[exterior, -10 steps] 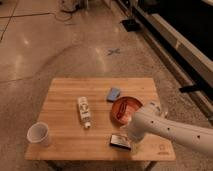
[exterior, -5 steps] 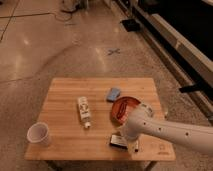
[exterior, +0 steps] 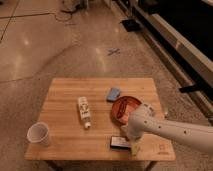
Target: Place the eraser in the ceramic cup
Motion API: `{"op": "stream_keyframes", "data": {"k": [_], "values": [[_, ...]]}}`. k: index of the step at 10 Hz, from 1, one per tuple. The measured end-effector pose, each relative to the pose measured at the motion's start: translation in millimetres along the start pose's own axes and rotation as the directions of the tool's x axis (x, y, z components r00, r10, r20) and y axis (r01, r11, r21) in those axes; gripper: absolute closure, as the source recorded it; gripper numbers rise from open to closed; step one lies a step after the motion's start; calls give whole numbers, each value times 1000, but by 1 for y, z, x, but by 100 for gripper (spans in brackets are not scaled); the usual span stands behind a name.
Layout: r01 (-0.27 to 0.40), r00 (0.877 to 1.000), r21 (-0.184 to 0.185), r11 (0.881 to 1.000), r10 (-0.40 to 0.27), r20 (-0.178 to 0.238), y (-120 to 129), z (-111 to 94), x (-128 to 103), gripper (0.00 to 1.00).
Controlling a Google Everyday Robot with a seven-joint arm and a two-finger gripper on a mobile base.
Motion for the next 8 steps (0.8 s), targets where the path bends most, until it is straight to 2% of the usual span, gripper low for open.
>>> {"op": "stream_keyframes", "data": {"k": [3,5,6,8], "values": [[-41,999,4,999,41,25,6,-12,21,76],[-27,999,5,1000,26,25,18,-24,33,95],[-12,1000,10,1000,12,27,25,-37,37,100],[37,998,29,999,-38,40,33,-60,33,100]]}}
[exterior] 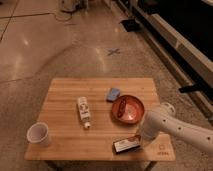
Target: Place the eraser in the ceramic cup
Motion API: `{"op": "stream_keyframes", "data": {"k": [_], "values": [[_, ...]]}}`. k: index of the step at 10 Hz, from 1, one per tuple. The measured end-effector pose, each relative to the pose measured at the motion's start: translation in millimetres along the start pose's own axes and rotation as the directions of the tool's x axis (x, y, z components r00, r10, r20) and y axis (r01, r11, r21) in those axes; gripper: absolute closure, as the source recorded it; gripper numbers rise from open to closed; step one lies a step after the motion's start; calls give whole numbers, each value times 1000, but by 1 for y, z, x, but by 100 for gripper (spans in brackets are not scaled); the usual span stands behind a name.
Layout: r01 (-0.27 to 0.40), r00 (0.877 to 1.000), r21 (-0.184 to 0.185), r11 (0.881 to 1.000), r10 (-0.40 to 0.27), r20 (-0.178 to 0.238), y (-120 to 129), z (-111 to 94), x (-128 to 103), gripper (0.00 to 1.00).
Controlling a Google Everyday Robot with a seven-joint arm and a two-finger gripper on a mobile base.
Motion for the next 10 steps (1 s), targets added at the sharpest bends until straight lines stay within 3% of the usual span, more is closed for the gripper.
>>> {"op": "stream_keyframes", "data": {"k": [3,6,8,10], "values": [[70,997,39,997,-71,24,5,-39,-11,100],[159,986,109,981,-164,36,-16,-81,-36,100],[217,973,179,960,-226,35,-39,-114,-65,100],[278,955,244,929,-294,30,-56,-140,-99,100]]}}
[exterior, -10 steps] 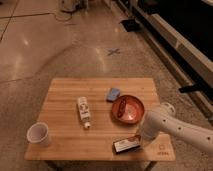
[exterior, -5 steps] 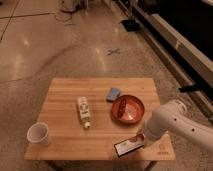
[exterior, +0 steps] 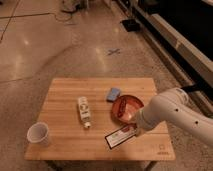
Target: Place the eraser in the ceramic cup
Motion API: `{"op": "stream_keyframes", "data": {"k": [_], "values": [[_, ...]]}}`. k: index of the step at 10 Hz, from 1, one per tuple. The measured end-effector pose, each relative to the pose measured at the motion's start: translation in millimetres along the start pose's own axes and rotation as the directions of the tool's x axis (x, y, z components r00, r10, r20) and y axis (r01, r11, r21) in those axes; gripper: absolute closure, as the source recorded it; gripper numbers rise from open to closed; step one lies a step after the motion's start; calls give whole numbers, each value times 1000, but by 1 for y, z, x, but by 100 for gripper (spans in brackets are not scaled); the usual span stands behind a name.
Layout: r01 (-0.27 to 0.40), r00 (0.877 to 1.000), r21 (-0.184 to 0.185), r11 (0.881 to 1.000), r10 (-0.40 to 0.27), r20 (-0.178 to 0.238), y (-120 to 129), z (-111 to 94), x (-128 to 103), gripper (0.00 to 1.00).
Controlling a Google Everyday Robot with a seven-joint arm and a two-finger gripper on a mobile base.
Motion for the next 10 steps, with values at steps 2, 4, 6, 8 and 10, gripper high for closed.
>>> {"op": "stream_keyframes", "data": {"k": [2,4,6,8,10], "values": [[84,996,66,994,-85,10,-30,-14,-35,100],[161,985,109,981,-166,36,-49,-18,-66,100],[162,985,110,981,-167,36,-48,-18,-67,100],[162,985,110,981,-167,37,-48,-18,-67,100],[161,985,110,981,-166,37,-48,-18,-66,100]]}}
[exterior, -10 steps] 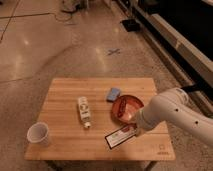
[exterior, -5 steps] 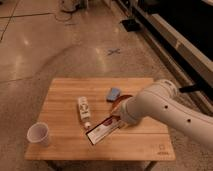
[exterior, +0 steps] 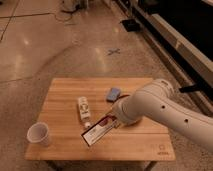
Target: Place the eraser in the ceramic cup
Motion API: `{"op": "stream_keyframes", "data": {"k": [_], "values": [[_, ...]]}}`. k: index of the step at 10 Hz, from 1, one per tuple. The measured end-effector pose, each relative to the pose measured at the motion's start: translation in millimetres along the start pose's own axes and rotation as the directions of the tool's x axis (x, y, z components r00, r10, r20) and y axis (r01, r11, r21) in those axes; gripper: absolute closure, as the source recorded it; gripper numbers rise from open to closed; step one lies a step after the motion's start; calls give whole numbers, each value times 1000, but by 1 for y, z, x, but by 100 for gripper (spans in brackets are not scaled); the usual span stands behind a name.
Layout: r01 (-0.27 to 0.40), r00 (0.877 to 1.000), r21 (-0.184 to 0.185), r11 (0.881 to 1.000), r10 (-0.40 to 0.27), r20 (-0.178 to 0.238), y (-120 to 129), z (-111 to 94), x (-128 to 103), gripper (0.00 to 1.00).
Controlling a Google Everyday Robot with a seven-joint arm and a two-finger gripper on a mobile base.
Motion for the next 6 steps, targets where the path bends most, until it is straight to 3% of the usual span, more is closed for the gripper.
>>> {"op": "stream_keyframes", "data": {"k": [3,6], "values": [[11,1000,10,1000,-11,-5,-10,7,2,100],[94,996,30,995,-94,10,-70,55,-7,100]]}}
